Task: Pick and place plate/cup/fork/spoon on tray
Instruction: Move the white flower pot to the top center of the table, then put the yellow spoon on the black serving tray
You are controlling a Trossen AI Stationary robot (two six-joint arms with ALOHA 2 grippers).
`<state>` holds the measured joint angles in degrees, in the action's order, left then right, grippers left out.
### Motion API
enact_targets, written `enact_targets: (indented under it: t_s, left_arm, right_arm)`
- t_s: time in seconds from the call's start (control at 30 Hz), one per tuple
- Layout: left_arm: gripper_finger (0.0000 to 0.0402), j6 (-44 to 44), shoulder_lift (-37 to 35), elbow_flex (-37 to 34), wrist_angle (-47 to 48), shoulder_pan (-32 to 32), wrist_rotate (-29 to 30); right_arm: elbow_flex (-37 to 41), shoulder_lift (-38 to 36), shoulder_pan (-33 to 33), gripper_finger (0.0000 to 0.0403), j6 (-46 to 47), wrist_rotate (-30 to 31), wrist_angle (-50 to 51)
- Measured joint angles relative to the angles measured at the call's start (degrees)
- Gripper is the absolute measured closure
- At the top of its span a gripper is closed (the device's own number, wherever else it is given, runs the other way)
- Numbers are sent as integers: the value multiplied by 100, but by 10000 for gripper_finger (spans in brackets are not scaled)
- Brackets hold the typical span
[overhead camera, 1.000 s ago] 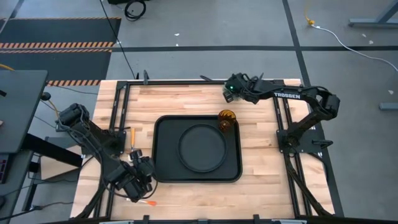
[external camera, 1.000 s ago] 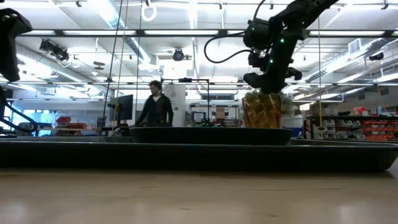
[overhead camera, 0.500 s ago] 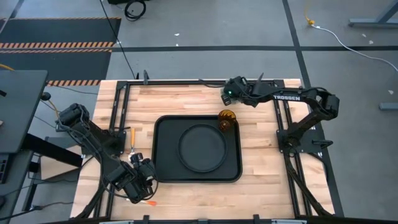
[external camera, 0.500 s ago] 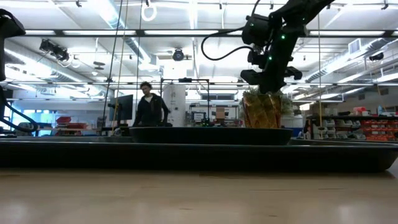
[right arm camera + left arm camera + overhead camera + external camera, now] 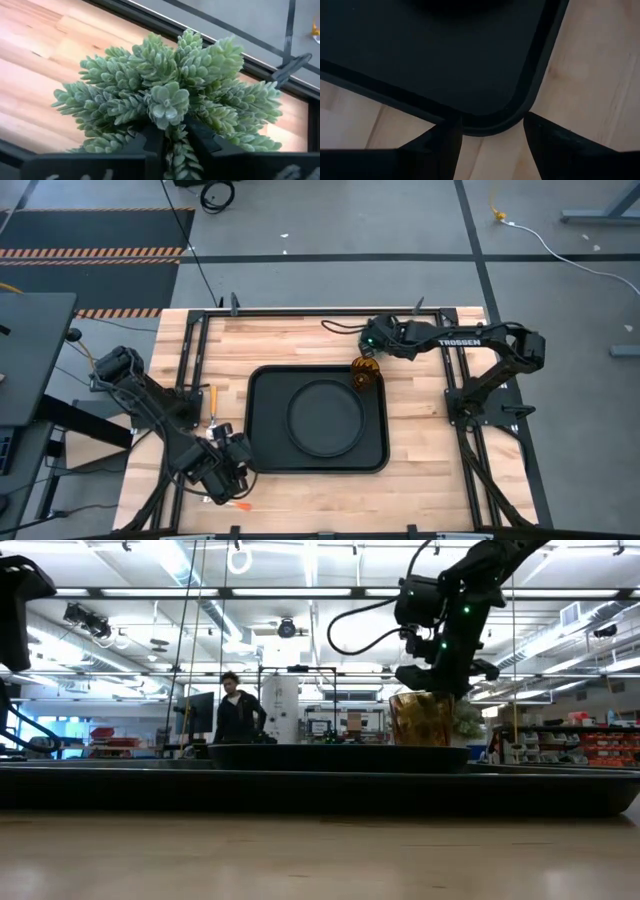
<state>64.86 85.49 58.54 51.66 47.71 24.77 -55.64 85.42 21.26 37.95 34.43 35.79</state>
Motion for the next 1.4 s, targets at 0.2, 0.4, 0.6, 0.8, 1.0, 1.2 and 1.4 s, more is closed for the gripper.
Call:
enact_targets:
  t_s: [0.2, 0.4, 0.6, 0.8, 1.0, 1.2, 1.4]
  left_arm:
    - [185, -2, 0, 0, 2, -70, 4]
    - [185, 38, 0, 0, 0, -68, 1]
    - [185, 48, 0, 0, -151, -68, -65]
    - [185, 38, 0, 0, -279, -68, -107]
    - [185, -593, 0, 0, -269, -239, -113]
    - [185, -1519, 0, 0, -253, -757, -48]
    - [185, -1570, 0, 1, -95, -1472, -41]
  right_arm:
    - [9, -1, 94, 295, -81, 22, -64]
    - [13, -1, 214, 258, -408, 22, -377]
    - [14, -2, 286, 247, -583, -17, -704]
    - [14, -18, 282, 247, -667, -119, -718]
    - [16, -373, 308, 245, -722, -164, -504]
    - [16, -1096, 363, 221, -774, -453, -119]
    - [16, -1879, 44, 186, -817, -521, 22]
